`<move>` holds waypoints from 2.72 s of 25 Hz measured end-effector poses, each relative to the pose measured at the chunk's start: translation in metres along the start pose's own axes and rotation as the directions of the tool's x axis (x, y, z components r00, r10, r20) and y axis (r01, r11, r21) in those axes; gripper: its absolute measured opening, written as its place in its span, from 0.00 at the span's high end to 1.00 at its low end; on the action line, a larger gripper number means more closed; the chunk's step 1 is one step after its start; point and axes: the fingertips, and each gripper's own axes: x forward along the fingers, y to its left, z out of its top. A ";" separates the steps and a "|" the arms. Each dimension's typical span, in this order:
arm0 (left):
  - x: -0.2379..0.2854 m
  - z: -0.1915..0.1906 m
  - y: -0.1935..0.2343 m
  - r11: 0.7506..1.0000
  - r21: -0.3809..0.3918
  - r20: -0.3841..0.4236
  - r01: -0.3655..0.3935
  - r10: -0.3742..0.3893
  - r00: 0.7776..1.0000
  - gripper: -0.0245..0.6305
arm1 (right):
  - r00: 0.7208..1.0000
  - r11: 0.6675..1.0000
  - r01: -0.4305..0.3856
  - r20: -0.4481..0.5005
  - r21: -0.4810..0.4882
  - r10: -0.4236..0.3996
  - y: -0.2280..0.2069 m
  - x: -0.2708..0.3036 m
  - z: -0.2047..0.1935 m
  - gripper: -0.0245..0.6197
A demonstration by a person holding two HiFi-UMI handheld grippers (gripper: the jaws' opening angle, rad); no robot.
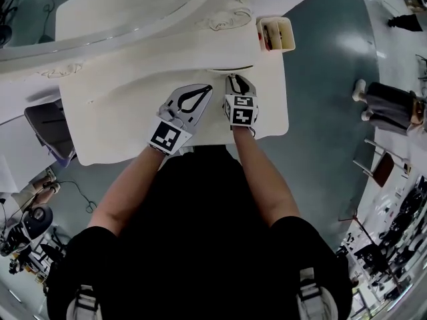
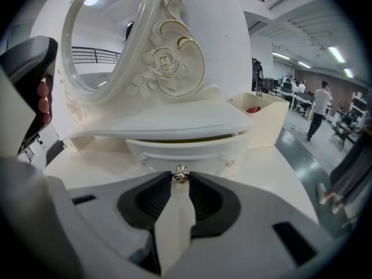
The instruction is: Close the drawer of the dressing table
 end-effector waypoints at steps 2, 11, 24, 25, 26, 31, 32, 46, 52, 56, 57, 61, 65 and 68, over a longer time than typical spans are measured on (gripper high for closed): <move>0.001 0.000 0.004 1.000 -0.006 -0.003 -0.007 0.007 1.000 0.98 | 1.000 1.000 -0.001 -0.001 -0.004 0.001 -0.002 0.004 0.005 0.81; 0.003 0.011 0.017 0.999 0.001 -0.002 -0.037 0.037 0.999 0.98 | 1.000 1.000 -0.013 -0.012 -0.019 0.013 -0.005 0.018 0.021 0.81; -0.014 0.020 0.022 0.994 0.004 -0.021 -0.106 0.106 0.994 0.98 | 0.997 0.997 -0.079 -0.018 -0.011 0.079 -0.001 0.004 0.017 0.79; -0.016 0.022 0.021 0.994 0.007 -0.021 -0.112 0.112 0.993 0.98 | 0.996 0.996 -0.086 -0.014 -0.010 0.086 0.000 -0.001 0.018 0.79; -0.017 0.024 0.020 0.993 0.009 -0.021 -0.116 0.116 0.993 0.98 | 0.995 0.995 -0.095 -0.008 -0.007 0.095 0.001 -0.006 0.018 0.79; -0.026 0.037 0.015 0.994 0.018 -0.008 -0.110 0.110 0.994 0.98 | 0.981 0.987 -0.162 0.101 -0.019 0.163 0.016 -0.047 0.047 0.79; -0.029 0.041 0.013 0.994 0.021 -0.007 -0.109 0.109 0.994 0.98 | 0.973 0.982 -0.185 0.133 -0.025 0.186 0.021 -0.059 0.055 0.79; -0.065 0.119 -0.042 0.996 0.084 0.070 -0.017 0.011 0.998 0.98 | 0.792 0.937 -0.269 0.501 -0.225 0.348 0.074 -0.259 0.153 0.95; -0.082 0.153 -0.072 0.995 0.090 0.107 0.034 -0.044 0.993 0.98 | 0.737 0.919 -0.292 0.550 -0.265 0.393 0.096 -0.316 0.165 0.96; -0.094 0.165 -0.085 0.994 0.093 0.119 0.052 -0.063 0.991 0.98 | 0.720 0.915 -0.283 0.567 -0.286 0.400 0.106 -0.341 0.165 0.96; -0.096 0.169 -0.087 0.994 0.095 0.125 0.055 -0.067 0.990 0.98 | 0.717 0.914 -0.282 0.568 -0.292 0.403 0.108 -0.347 0.165 0.96; -0.104 0.178 -0.094 0.993 0.100 0.137 0.064 -0.078 0.987 0.98 | 0.710 0.910 -0.272 0.573 -0.313 0.410 0.115 -0.363 0.165 0.96; -0.112 0.183 -0.099 0.992 0.103 0.138 0.066 -0.080 0.987 0.98 | 0.700 0.907 -0.264 0.582 -0.327 0.414 0.120 -0.378 0.167 0.96; -0.119 0.183 -0.098 0.992 0.108 0.138 0.058 -0.073 0.988 0.98 | 0.694 0.907 -0.263 0.588 -0.330 0.415 0.125 -0.384 0.167 0.96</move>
